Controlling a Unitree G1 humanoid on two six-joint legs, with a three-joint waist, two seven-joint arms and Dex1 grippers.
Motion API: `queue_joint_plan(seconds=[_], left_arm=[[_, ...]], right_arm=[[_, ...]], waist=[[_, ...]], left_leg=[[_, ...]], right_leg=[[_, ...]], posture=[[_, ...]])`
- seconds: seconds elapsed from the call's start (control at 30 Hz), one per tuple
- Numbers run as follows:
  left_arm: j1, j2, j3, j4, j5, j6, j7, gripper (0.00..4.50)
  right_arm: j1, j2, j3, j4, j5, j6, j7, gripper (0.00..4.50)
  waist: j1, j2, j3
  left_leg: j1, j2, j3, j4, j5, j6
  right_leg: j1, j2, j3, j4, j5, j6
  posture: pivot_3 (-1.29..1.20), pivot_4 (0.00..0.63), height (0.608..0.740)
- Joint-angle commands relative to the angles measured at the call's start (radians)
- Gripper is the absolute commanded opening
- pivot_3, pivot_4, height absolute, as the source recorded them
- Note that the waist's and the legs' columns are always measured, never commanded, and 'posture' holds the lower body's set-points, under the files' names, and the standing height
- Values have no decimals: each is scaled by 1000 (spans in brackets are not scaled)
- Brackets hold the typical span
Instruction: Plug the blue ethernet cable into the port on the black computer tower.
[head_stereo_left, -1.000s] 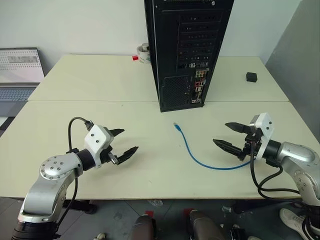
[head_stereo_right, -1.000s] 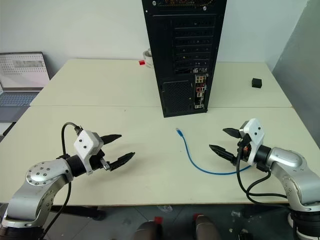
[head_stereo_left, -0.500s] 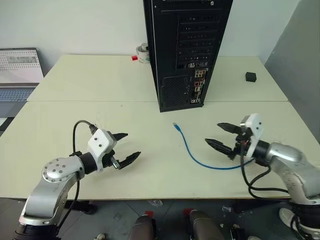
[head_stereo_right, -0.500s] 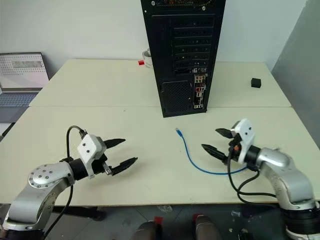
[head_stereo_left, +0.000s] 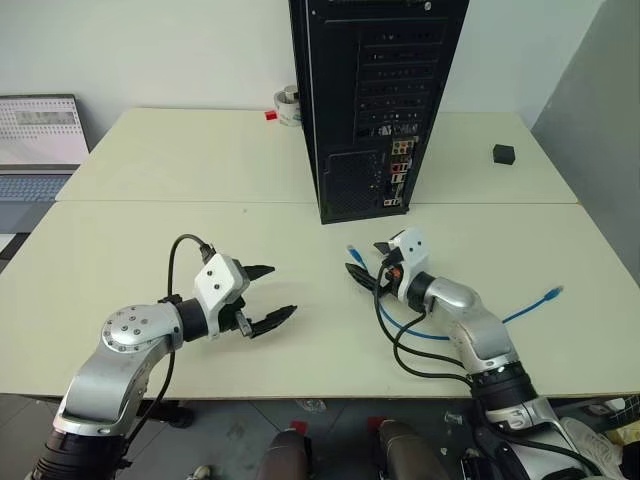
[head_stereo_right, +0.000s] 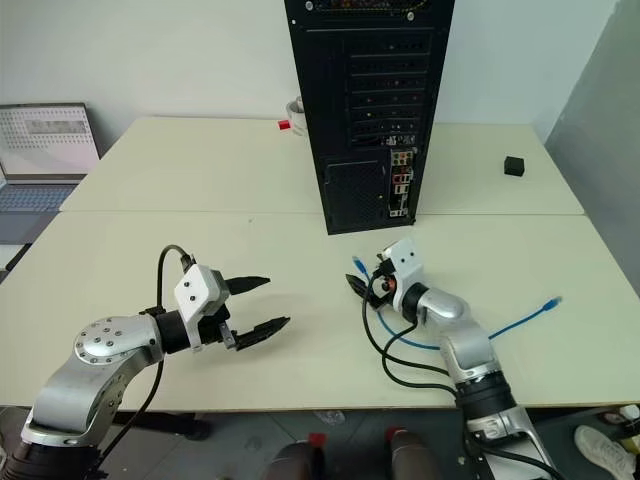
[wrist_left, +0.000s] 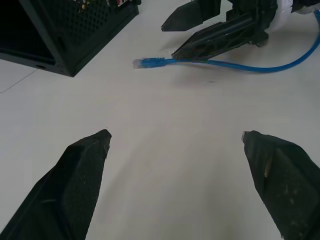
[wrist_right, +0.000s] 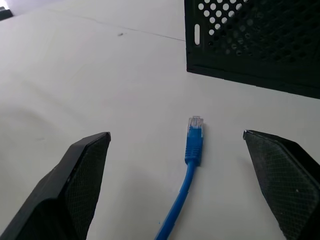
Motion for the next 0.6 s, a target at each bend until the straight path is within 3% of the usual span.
queue_joint_plan(seconds=[0.03, 0.3, 0.6], left_arm=[[-10, 9, 14, -7, 0, -12, 4, 4468], [-6, 6, 14, -3, 3, -20, 10, 4500], [-42, -5, 2, 42, 6, -16, 12, 4500]], right_arm=[[-26, 17, 6, 62, -54, -62, -29, 4500], [-17, 35, 7, 112, -115, -108, -65, 2823], [12, 9, 60, 82, -172, -201, 2, 500]], waist=[[1, 0, 0], [0, 0, 0], [-1, 0, 0]], left_leg=[[0, 0, 0, 0, 0, 0], [0, 0, 0, 0, 0, 0], [0, 0, 0, 0, 0, 0]], right_leg=[[0, 0, 0, 0, 0, 0], [0, 0, 0, 0, 0, 0], [0, 0, 0, 0, 0, 0]], posture=[[0, 150, 740], [0, 150, 740], [0, 150, 740]])
